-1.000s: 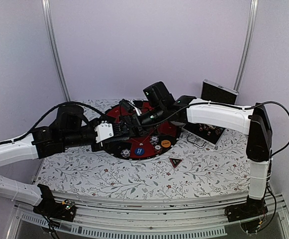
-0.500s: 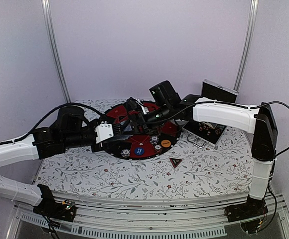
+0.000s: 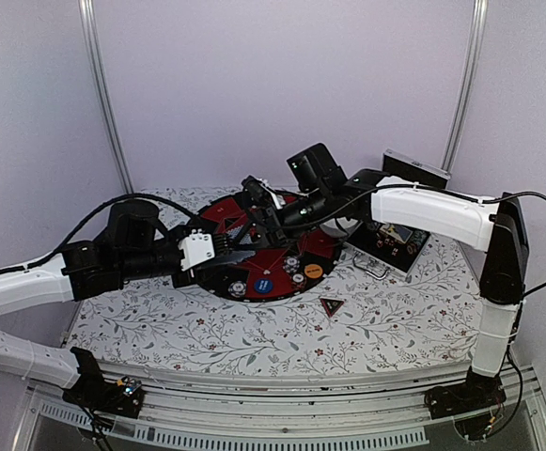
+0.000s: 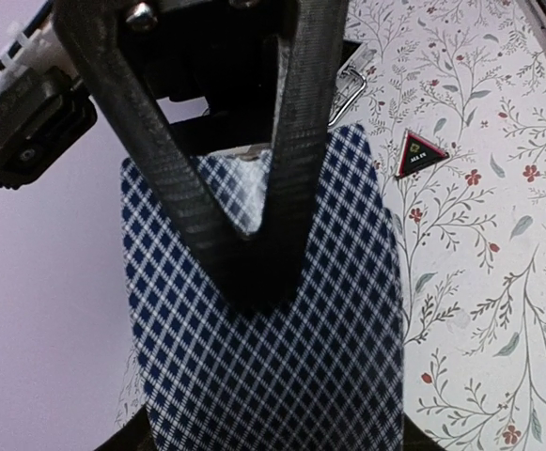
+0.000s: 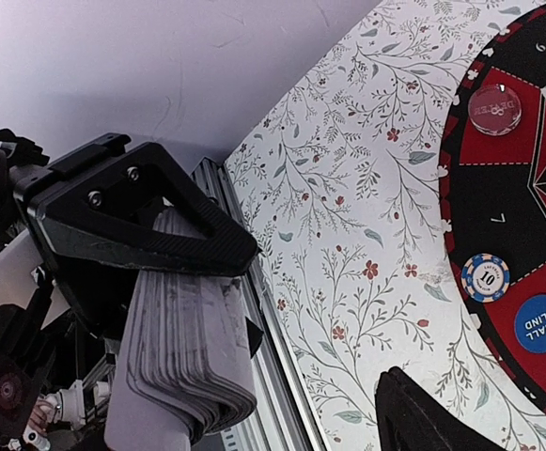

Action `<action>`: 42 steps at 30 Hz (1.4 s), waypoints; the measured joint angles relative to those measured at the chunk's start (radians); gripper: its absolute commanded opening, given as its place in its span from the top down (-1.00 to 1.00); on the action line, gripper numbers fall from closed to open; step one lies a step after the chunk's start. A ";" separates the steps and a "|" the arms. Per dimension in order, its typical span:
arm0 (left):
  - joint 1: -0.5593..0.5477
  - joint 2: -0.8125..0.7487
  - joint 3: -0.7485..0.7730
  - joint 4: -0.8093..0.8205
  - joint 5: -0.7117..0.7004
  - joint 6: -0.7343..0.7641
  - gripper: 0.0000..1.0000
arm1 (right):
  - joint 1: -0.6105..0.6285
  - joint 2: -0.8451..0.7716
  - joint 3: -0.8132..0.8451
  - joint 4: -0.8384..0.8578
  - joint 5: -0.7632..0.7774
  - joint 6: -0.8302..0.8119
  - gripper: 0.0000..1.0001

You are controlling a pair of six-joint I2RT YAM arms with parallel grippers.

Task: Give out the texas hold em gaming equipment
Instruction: Pick up the poker card from the face-down deck piles.

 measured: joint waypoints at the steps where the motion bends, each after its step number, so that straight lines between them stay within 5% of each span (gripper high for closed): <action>1: 0.000 0.000 0.000 0.000 0.000 -0.001 -0.04 | -0.002 -0.003 0.001 -0.004 -0.002 -0.003 -0.43; 4: 0.000 0.000 0.000 0.003 0.000 -0.002 -0.04 | -0.005 -0.006 0.011 -0.012 -0.006 -0.012 -0.42; 10: 0.003 0.000 0.000 0.006 0.000 -0.003 -0.05 | -0.005 -0.009 0.014 -0.026 -0.005 -0.030 -0.08; 22: 0.005 0.000 0.000 0.006 0.000 -0.005 -0.05 | -0.005 -0.030 0.053 -0.095 0.026 -0.069 -0.01; 34: 0.006 0.000 0.000 0.005 0.000 -0.011 -0.05 | -0.004 -0.036 0.084 -0.134 0.039 -0.098 0.91; 42: 0.011 0.000 -0.003 0.004 -0.003 -0.011 -0.05 | -0.003 -0.042 0.085 -0.146 0.036 -0.101 0.95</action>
